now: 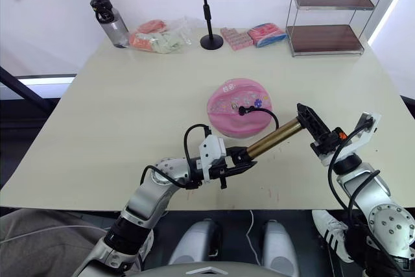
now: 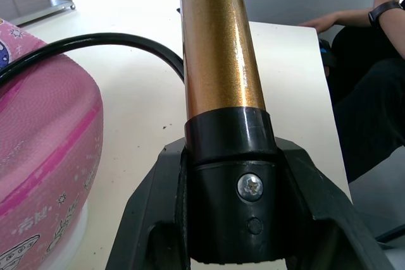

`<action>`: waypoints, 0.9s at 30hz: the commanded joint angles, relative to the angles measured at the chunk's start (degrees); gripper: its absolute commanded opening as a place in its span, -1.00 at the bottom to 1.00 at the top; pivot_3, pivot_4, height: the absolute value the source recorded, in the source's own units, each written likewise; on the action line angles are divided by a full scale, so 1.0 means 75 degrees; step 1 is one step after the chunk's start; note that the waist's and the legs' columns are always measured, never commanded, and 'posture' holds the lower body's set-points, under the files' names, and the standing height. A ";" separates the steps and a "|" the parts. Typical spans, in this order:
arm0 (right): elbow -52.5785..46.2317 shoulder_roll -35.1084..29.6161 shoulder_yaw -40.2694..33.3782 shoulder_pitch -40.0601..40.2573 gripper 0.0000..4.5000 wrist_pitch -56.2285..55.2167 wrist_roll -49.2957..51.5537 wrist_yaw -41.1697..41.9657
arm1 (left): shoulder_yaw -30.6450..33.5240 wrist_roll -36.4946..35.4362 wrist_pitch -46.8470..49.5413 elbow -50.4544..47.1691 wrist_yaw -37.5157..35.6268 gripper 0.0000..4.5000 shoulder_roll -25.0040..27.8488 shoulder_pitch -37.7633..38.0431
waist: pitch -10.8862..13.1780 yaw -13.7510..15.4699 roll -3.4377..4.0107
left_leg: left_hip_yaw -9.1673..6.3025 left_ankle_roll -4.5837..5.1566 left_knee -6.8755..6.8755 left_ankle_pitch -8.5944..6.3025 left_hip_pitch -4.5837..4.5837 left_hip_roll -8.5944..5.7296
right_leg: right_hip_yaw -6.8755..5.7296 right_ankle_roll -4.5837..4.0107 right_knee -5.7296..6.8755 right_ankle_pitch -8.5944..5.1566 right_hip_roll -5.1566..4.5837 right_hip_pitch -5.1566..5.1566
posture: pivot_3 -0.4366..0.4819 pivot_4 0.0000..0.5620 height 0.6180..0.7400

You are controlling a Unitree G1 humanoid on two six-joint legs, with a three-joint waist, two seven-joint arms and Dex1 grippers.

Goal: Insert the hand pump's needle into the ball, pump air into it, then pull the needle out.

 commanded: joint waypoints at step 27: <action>-0.0158 -0.0038 0.0060 -0.0261 1.00 -0.0057 0.0272 0.0349 | 0.0113 -0.0380 0.0025 -0.0042 -0.0068 -0.48 -0.0108 -0.0109 | 0.0000 0.0001 0.0000 | 0.0001 0.0001 -0.0001 -0.0001 -0.0001 0.0002 | 0.0002 -0.0004 0.0000 -0.0003 0.0003 -0.0003 | -0.05 -0.47 1.00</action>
